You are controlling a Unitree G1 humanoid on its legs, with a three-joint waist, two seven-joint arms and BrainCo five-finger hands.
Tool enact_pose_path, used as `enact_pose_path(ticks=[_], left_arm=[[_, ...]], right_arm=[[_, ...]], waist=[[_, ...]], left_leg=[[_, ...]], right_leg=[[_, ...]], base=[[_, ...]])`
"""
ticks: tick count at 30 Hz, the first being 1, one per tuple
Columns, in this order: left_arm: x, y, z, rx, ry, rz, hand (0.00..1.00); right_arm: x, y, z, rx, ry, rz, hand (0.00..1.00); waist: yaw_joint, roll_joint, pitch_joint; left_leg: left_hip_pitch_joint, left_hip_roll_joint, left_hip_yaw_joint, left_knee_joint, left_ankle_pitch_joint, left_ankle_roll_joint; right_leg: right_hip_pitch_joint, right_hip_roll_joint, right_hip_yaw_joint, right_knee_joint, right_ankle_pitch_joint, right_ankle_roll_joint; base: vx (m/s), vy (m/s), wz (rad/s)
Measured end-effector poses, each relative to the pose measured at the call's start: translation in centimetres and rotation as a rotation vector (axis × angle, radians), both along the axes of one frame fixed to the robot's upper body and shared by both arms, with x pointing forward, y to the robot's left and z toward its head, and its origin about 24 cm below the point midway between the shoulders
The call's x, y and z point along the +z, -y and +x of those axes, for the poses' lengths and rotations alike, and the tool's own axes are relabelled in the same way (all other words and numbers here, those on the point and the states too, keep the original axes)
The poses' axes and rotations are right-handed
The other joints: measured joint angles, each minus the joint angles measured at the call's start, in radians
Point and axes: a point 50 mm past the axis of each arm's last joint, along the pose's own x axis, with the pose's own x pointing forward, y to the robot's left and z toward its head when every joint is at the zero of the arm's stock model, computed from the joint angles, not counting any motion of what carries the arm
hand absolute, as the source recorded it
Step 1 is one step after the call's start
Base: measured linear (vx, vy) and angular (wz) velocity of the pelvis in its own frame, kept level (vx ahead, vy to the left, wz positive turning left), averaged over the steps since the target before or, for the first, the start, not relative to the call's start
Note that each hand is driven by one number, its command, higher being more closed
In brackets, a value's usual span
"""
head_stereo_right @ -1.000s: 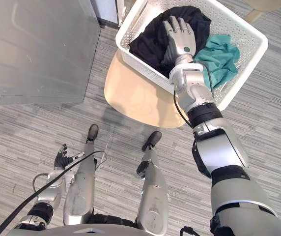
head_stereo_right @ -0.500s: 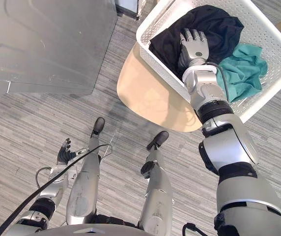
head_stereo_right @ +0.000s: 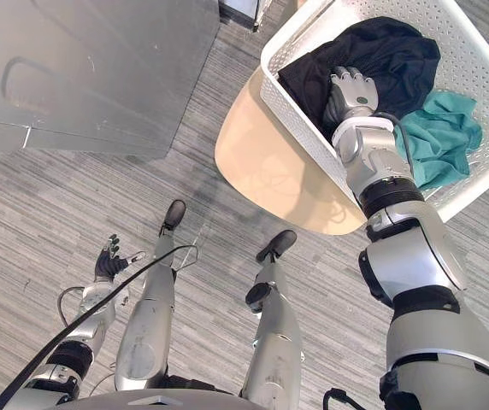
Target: Pick up the laundry basket with both hands and put the clothes into the washing machine.
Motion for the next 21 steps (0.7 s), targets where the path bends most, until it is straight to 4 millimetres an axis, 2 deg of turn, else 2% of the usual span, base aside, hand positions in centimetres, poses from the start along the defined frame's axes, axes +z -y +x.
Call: enact_pose_path(ticks=[5,10,12,17,21], left_arm=[[0.6,0.1,0.3,-0.001,0.027,-0.002,0.0],[1.2,0.1,0.5,-0.001,0.058,-0.005,0.0],[1.3,0.1,0.6,0.002,0.064,-0.007,0.0],[0.8,-0.1,0.0,0.035,0.041,-0.021,0.0],[0.2,-0.9,-1.1,0.07,0.015,-0.025,0.0]], right_arm=[[-0.4,0.0,-0.1,0.001,0.005,-0.006,1.0],[-2.3,-0.1,-0.4,0.01,-0.033,-0.007,1.0],[-2.0,0.0,-0.4,0.005,-0.019,0.015,1.0],[-2.4,1.2,-0.8,-0.028,0.033,0.214,1.0],[-1.8,1.4,-1.0,-0.021,0.091,0.358,1.0]], waist=[[0.002,-0.001,0.0],[0.002,-0.012,-0.022],[0.002,-0.012,-0.022],[-0.004,-0.012,-0.022],[-0.008,-0.016,-0.022]], left_leg=[[0.001,0.0,0.0,0.0,0.002,0.0],[0.004,-0.001,0.002,0.0,0.003,0.002],[0.007,-0.002,0.003,0.0,0.004,0.003],[0.037,-0.005,0.014,-0.037,0.025,0.01],[0.05,-0.009,0.041,-0.054,0.034,0.014]], right_leg=[[0.0,-0.001,0.0,0.002,0.0,0.0],[0.0,-0.003,0.002,0.006,-0.001,0.0],[0.0,-0.005,0.003,0.011,-0.002,0.001],[-0.004,-0.027,0.009,0.053,-0.017,0.006],[-0.025,-0.039,0.037,0.077,-0.02,0.008]], base=[[0.0,0.0,0.0],[0.0,0.0,0.0],[0.0,0.019,0.01],[-0.01,0.025,0.03],[-0.01,0.015,-0.11]])
